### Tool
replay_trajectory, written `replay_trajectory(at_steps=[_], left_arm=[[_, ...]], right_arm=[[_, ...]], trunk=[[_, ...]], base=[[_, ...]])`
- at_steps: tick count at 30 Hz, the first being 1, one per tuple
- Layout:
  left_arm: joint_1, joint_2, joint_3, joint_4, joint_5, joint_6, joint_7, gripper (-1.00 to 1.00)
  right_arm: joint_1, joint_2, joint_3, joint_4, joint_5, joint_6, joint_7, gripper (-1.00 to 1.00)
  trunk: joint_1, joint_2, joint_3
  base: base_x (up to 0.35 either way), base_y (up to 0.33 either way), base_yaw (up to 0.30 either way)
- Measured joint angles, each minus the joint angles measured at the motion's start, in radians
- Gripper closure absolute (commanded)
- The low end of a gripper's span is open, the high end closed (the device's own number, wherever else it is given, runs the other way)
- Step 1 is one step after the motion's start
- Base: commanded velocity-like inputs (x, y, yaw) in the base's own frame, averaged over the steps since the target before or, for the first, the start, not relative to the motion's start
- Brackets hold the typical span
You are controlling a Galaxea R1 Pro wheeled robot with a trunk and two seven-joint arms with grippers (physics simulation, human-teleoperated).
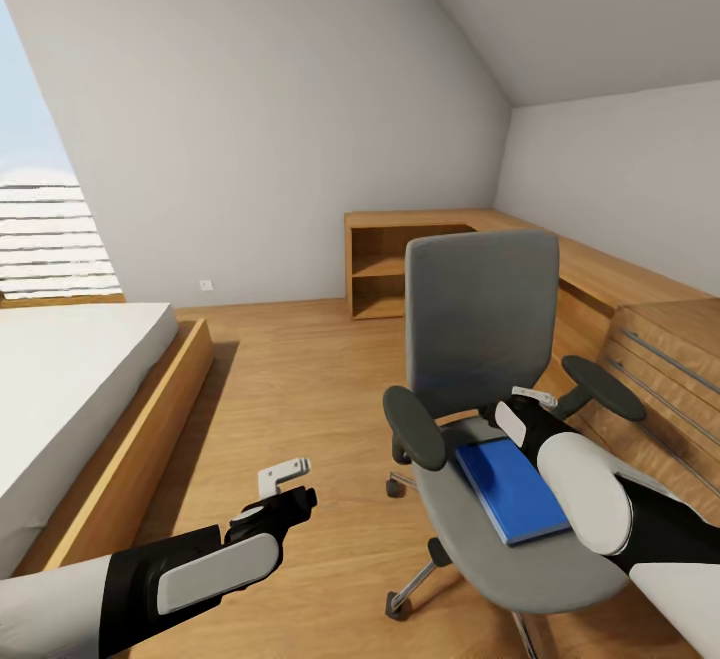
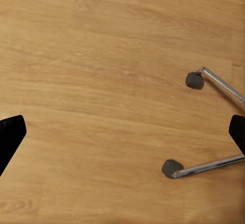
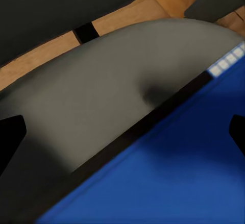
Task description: In the bedroom, organize the workspace by keeping the computer under the desk, ensuring the monitor is on the desk, placing the keyboard on the desk next to the monitor, placing the mouse on the desk next to the keyboard, moving the folder from the swivel chair onto the desk next to the mouse, stacking the notebook on top of the folder with the pen on top of the notebook, and positioning the swivel chair next to the desk.
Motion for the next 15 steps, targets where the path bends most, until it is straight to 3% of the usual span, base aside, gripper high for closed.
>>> replay_trajectory(at_steps=[15], left_arm=[[0.0,0.0,0.0,-0.001,0.003,0.0,0.0,-1.0]], right_arm=[[0.0,0.0,0.0,0.0,0.0,0.005,0.0,-1.0]], trunk=[[0.027,-0.049,-0.022]], base=[[0.0,0.0,0.0]])
